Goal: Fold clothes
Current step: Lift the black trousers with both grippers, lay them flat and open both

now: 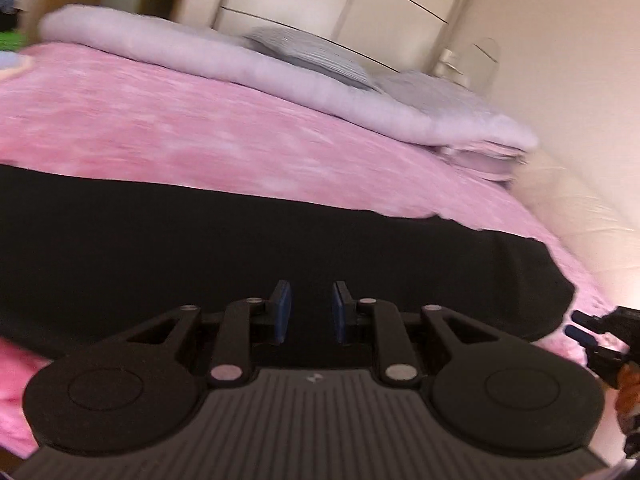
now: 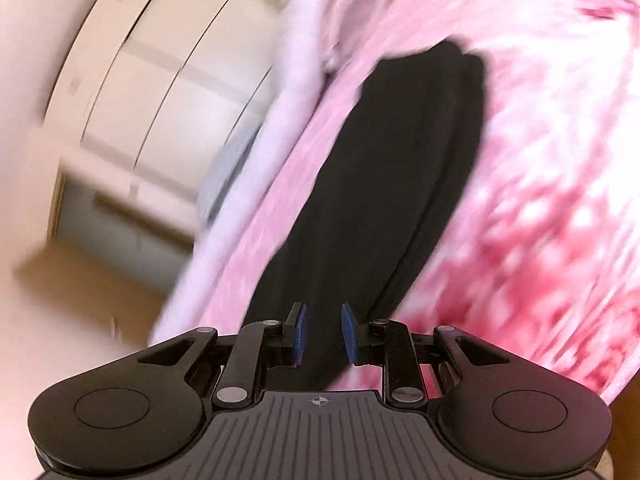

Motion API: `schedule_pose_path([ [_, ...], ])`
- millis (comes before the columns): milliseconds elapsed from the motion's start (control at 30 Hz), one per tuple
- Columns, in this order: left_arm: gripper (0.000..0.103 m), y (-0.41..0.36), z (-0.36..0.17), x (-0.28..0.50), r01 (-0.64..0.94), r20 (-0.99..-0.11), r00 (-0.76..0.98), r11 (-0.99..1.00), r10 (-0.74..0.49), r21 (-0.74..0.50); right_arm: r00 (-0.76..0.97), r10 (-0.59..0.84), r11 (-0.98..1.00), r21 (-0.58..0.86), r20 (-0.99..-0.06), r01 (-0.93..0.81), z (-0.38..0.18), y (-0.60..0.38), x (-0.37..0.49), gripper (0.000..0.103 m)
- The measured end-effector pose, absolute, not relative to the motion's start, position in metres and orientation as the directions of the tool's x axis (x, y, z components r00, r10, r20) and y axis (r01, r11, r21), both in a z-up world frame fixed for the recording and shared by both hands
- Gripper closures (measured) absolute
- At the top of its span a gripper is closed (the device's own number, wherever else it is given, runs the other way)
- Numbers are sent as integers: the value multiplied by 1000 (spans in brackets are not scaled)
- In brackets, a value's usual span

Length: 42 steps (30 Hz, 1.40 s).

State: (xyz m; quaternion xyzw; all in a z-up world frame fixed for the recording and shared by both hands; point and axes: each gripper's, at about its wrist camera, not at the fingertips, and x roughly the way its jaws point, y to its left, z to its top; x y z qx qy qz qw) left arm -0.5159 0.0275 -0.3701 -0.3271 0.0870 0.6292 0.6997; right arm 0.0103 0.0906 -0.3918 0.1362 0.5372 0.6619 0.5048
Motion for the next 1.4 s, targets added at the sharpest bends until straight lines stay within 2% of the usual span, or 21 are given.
schedule_pose_path([
  [133,86,53,-376,-488,-934,-545,243,41,802,-356,-414,839,130,869,-353,-478,-399,102,42,78],
  [367,86,67,-382,-478,-945,-570,231,43,788,-324,-408,843,155,885,-350,-439,-417,122,55,79],
  [467,86,71,-388,-478,-949,-586,223,36,779,-314,-415,835,154,877,-362,-455,-418,127,53,102],
  [600,86,73,-394,-480,-953,-600,215,31,771,-302,-361,857,111,816,-368,-567,-398,114,48,103],
  [767,89,76,-404,-484,-959,-616,192,13,764,-283,-297,785,199,676,-543,-709,-404,111,40,103],
  [867,89,74,-402,-485,-962,-614,176,4,770,-272,-225,816,189,614,-532,-766,-387,102,34,103],
  [967,89,68,-395,-487,-964,-598,172,8,782,-267,-167,853,140,526,-494,-839,-364,95,16,99],
  [1167,89,57,-402,-500,-946,-642,148,-81,753,-313,-266,751,81,484,-605,-871,-385,105,-26,98],
  [1200,89,54,-399,-503,-944,-652,139,-99,745,-316,-239,731,134,477,-640,-868,-388,106,-27,98],
  [1233,88,49,-394,-505,-943,-661,122,-122,740,-310,-229,738,156,491,-635,-857,-386,104,-28,98],
  [1333,82,32,-379,-511,-933,-682,88,-179,726,-311,-228,729,169,492,-646,-854,-369,87,-38,82],
  [1400,82,22,-371,-511,-932,-695,78,-196,715,-305,-284,735,112,523,-616,-845,-357,69,-48,68],
])
